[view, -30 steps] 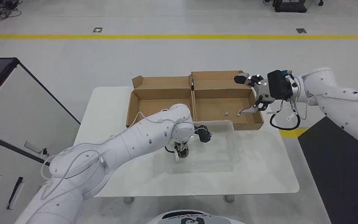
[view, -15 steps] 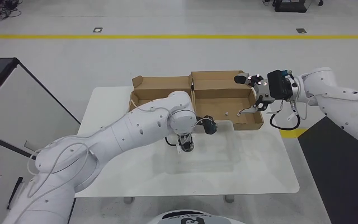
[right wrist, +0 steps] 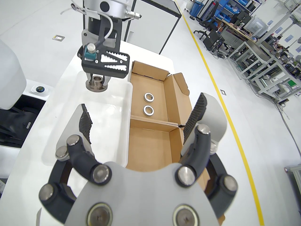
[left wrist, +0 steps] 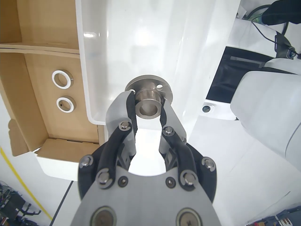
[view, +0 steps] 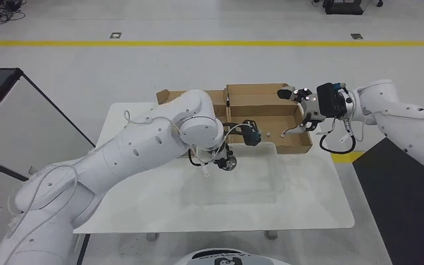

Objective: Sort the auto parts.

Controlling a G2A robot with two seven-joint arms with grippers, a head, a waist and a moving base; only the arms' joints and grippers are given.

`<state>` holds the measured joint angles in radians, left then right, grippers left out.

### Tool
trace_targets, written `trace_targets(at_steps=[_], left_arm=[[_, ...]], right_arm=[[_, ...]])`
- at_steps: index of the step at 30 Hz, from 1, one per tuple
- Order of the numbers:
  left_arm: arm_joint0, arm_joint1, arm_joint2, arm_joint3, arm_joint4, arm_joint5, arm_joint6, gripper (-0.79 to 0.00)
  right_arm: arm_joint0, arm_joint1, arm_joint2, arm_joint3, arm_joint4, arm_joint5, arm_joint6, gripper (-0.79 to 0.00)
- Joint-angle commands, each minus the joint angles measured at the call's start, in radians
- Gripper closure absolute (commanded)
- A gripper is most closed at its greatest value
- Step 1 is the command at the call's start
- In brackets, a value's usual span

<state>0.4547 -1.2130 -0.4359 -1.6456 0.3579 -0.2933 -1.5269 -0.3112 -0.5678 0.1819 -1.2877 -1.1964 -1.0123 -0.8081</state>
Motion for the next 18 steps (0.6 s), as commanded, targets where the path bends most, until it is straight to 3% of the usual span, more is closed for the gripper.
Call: trace_targets(at_steps=[1, 10, 18], left_arm=[[0.014, 0.018, -0.027, -0.029, 0.002, 0.0, 0.0, 0.0], [0.066, 0.092, -0.133, -0.147, -0.029, 0.008, -0.008, 0.0], [0.067, 0.096, -0.137, -0.158, -0.031, 0.008, -0.008, 0.0]], right_arm=[[0.0, 0.0, 0.0, 0.0, 0.0, 0.0, 0.0, -0.785], [0.0, 0.0, 0.0, 0.0, 0.0, 0.0, 0.0, -0.785], [0.0, 0.0, 0.0, 0.0, 0.0, 0.0, 0.0, -0.785]])
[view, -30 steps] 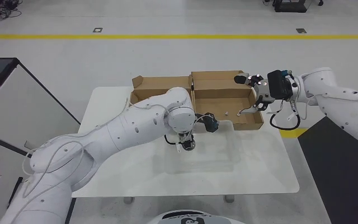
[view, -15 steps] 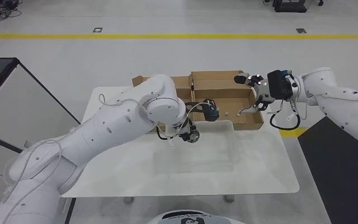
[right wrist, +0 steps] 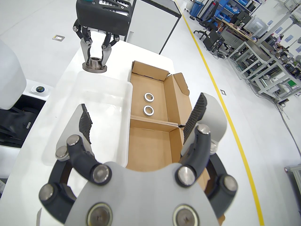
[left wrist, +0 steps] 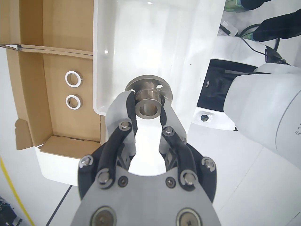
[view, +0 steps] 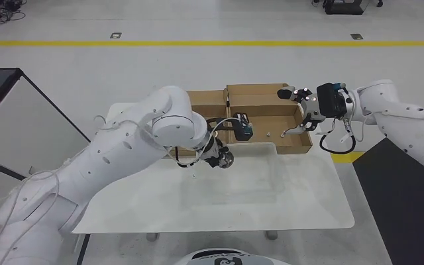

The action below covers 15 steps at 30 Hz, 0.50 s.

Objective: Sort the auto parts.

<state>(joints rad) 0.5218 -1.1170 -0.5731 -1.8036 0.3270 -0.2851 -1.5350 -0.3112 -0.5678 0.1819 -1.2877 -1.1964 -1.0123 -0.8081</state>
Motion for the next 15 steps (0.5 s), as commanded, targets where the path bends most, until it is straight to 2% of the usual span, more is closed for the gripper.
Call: trace_targets(at_steps=[1, 6, 15], left_arm=[[0.0, 0.0, 0.0, 0.0, 0.0, 0.0, 0.0, 0.0], [0.023, 0.01, -0.025, 0.017, 0.004, 0.006, 0.031, 0.0], [0.173, 0.08, -0.214, 0.012, -0.064, 0.003, 0.087, 0.0]], right_arm=[[0.0, 0.0, 0.0, 0.0, 0.0, 0.0, 0.0, -0.785], [0.0, 0.0, 0.0, 0.0, 0.0, 0.0, 0.0, -0.785], [0.0, 0.0, 0.0, 0.0, 0.0, 0.0, 0.0, -0.785]])
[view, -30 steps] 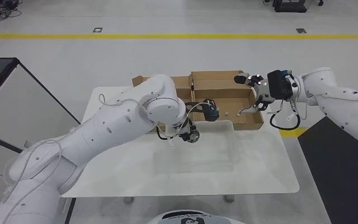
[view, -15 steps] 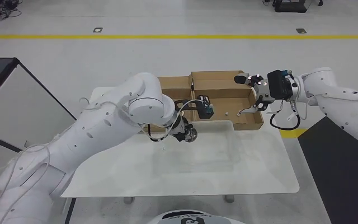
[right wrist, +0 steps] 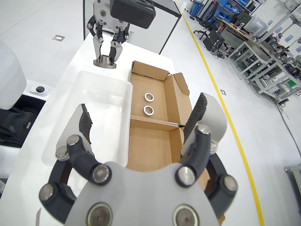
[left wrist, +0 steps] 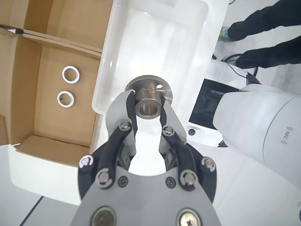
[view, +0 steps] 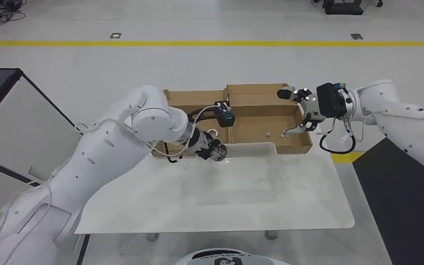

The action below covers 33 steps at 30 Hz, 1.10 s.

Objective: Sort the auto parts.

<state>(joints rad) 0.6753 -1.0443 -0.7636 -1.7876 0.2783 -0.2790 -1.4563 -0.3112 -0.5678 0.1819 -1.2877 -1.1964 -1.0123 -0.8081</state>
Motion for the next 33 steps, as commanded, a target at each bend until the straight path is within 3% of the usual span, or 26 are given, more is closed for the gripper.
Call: trace_targets(at_steps=[1, 9, 16, 25, 33], left_arm=[[0.041, 0.015, -0.05, -0.008, -0.039, -0.008, 0.019, 0.0], [0.192, 0.067, -0.257, -0.035, -0.226, -0.076, 0.097, 0.0], [0.292, 0.09, -0.399, -0.023, -0.469, -0.139, 0.181, 0.0], [0.369, 0.095, -0.477, 0.021, -0.833, -0.288, 0.204, 0.0], [0.414, 0.096, -0.503, 0.002, -1.076, -0.332, 0.247, 0.0]], right_arm=[[0.0, 0.0, 0.0, 0.0, 0.0, 0.0, 0.0, -0.785], [0.0, 0.0, 0.0, 0.0, 0.0, 0.0, 0.0, -0.785], [0.0, 0.0, 0.0, 0.0, 0.0, 0.0, 0.0, -0.785], [0.0, 0.0, 0.0, 0.0, 0.0, 0.0, 0.0, -0.785], [0.0, 0.0, 0.0, 0.0, 0.0, 0.0, 0.0, -0.785]])
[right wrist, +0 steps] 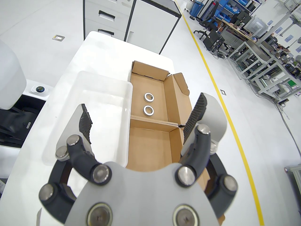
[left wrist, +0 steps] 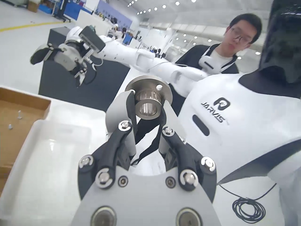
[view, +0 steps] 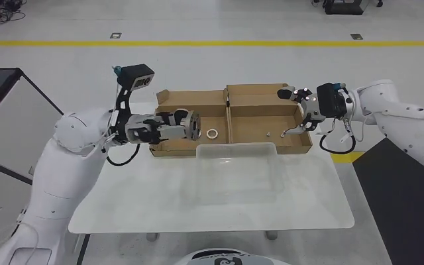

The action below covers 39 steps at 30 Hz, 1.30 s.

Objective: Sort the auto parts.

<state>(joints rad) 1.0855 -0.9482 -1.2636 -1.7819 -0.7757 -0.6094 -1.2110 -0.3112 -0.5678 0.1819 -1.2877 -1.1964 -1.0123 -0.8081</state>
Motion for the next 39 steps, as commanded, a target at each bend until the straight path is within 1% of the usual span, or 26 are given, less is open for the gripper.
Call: trace_targets(at_steps=[1, 5, 8, 10, 23, 24, 27, 29, 33, 39], left_arm=[[0.011, -0.001, -0.005, -0.01, -0.062, -0.011, 0.011, 0.0], [0.032, -0.004, -0.017, -0.031, -0.128, -0.022, 0.022, 0.0], [0.044, -0.01, -0.022, -0.066, -0.178, -0.034, 0.034, 0.0], [0.045, -0.011, -0.027, -0.089, -0.145, -0.008, 0.008, 0.0], [0.045, -0.011, -0.027, -0.089, -0.145, -0.008, 0.008, 0.0], [0.048, -0.012, -0.026, -0.096, -0.148, -0.002, 0.021, 0.0], [0.07, -0.017, -0.031, -0.125, -0.221, -0.013, 0.041, 0.0], [0.079, -0.018, -0.042, -0.137, -0.257, -0.015, 0.015, 0.0], [0.101, -0.023, -0.069, -0.179, -0.362, 0.015, -0.015, 0.0], [0.142, -0.048, -0.112, -0.209, -0.521, 0.031, -0.031, 0.0]], right_arm=[[0.0, 0.0, 0.0, 0.0, 0.0, 0.0, 0.0, -0.785], [0.0, 0.0, 0.0, 0.0, 0.0, 0.0, 0.0, -0.785], [0.0, 0.0, 0.0, 0.0, 0.0, 0.0, 0.0, -0.785], [0.0, 0.0, 0.0, 0.0, 0.0, 0.0, 0.0, -0.785], [0.0, 0.0, 0.0, 0.0, 0.0, 0.0, 0.0, -0.785], [0.0, 0.0, 0.0, 0.0, 0.0, 0.0, 0.0, -0.785], [0.0, 0.0, 0.0, 0.0, 0.0, 0.0, 0.0, -0.785], [0.0, 0.0, 0.0, 0.0, 0.0, 0.0, 0.0, -0.785], [0.0, 0.0, 0.0, 0.0, 0.0, 0.0, 0.0, -0.785], [0.0, 0.0, 0.0, 0.0, 0.0, 0.0, 0.0, -0.785]])
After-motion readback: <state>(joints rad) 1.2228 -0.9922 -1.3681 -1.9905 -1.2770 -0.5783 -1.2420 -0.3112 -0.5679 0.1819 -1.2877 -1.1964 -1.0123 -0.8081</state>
